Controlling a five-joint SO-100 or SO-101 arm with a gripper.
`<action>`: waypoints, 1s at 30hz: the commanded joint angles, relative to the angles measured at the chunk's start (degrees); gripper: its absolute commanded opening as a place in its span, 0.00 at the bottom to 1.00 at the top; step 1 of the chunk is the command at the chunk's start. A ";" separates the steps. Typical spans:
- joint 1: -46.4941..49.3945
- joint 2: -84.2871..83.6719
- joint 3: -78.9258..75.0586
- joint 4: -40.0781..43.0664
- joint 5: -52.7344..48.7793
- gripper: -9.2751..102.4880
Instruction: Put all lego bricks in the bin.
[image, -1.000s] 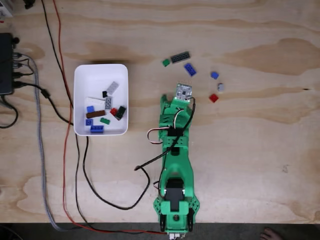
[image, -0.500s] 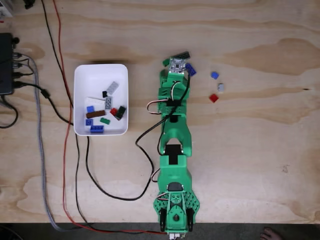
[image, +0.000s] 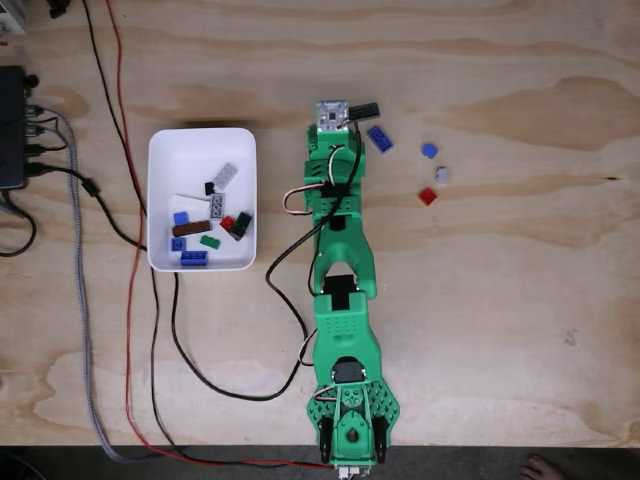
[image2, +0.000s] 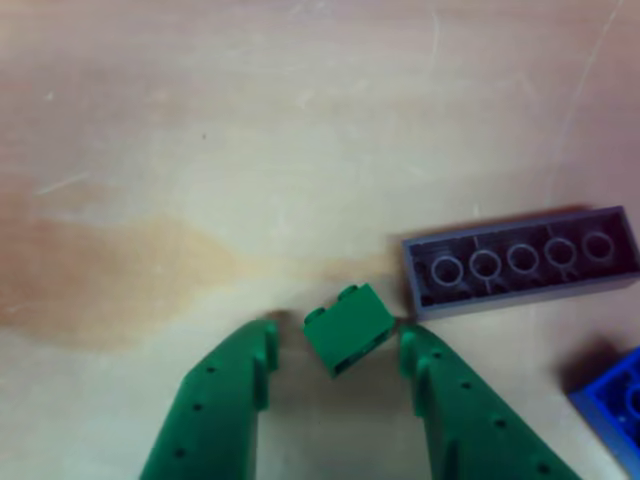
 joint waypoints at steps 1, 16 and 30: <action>-0.88 1.32 -0.35 2.29 -0.53 0.14; -0.44 10.11 2.46 4.66 3.16 0.09; -18.72 48.78 -0.35 26.63 9.76 0.08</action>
